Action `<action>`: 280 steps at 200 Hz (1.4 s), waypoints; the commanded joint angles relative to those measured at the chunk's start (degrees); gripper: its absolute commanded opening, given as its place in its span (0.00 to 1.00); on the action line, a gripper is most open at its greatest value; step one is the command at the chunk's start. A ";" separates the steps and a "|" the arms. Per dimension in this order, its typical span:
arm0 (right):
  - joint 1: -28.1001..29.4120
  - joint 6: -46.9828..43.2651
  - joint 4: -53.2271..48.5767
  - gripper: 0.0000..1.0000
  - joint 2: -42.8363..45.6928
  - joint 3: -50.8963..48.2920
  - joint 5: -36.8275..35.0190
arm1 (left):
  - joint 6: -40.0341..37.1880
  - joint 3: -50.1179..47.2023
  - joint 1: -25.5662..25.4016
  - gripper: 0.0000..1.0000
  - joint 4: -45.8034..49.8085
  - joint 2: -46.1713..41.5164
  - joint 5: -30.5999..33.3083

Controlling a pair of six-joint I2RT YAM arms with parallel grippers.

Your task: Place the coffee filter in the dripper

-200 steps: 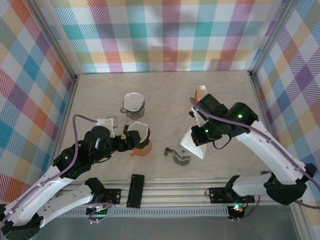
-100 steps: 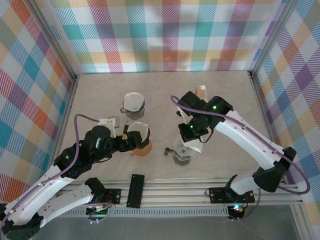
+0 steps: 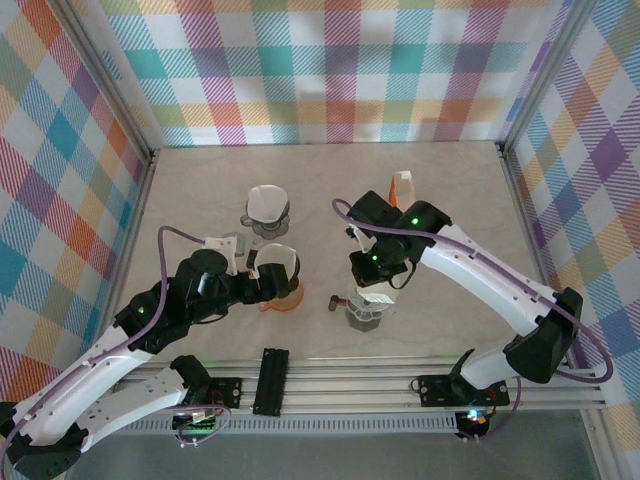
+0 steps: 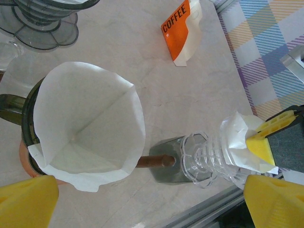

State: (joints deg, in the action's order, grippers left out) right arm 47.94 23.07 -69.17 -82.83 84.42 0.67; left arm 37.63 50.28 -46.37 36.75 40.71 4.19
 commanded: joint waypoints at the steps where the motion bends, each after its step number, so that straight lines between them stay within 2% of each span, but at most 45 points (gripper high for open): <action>1: 0.32 0.83 1.95 0.20 0.38 -1.22 -0.40 | -1.10 0.14 -0.19 1.00 -2.08 -0.02 -0.92; 23: 0.36 1.27 3.06 0.29 1.03 -1.76 -0.67 | -1.06 0.54 -0.19 1.00 -2.38 0.63 -1.71; 66: 0.36 1.54 5.41 0.58 4.60 -2.28 -2.40 | -1.53 3.36 -0.13 1.00 -2.32 4.11 -4.25; 97: 0.32 1.82 7.77 0.68 7.14 -3.91 -3.08 | -1.62 4.54 -0.21 1.00 -3.70 7.07 -6.29; 124: 0.36 2.20 9.10 0.70 10.30 -5.65 -5.40 | -1.70 6.27 -0.68 0.89 -5.26 11.22 -9.79; 149: 0.31 2.11 9.14 0.71 14.35 -8.24 -9.81 | -2.05 8.53 -3.46 0.79 -5.87 15.89 -9.56; 174: 0.30 2.80 8.87 0.72 19.31 -11.69 -14.42 | -2.47 10.94 -6.12 0.74 -6.30 20.38 -8.77; 203: 0.31 4.63 9.54 0.72 25.14 -16.75 -15.88 | -3.04 14.04 -8.49 0.74 -6.44 24.69 -8.34; 229: 0.31 6.86 11.55 0.73 30.80 -22.26 -15.11 | -3.37 14.86 -10.08 0.81 -6.30 27.10 -7.31; 280: 0.30 6.92 13.98 0.75 37.39 -28.30 -13.72 | -1.92 12.80 -10.14 0.82 -7.74 27.81 -5.75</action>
State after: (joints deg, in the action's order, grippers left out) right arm 47.99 29.26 -58.02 -46.70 57.21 -13.47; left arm 35.22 63.79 -55.99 30.87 68.82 -3.38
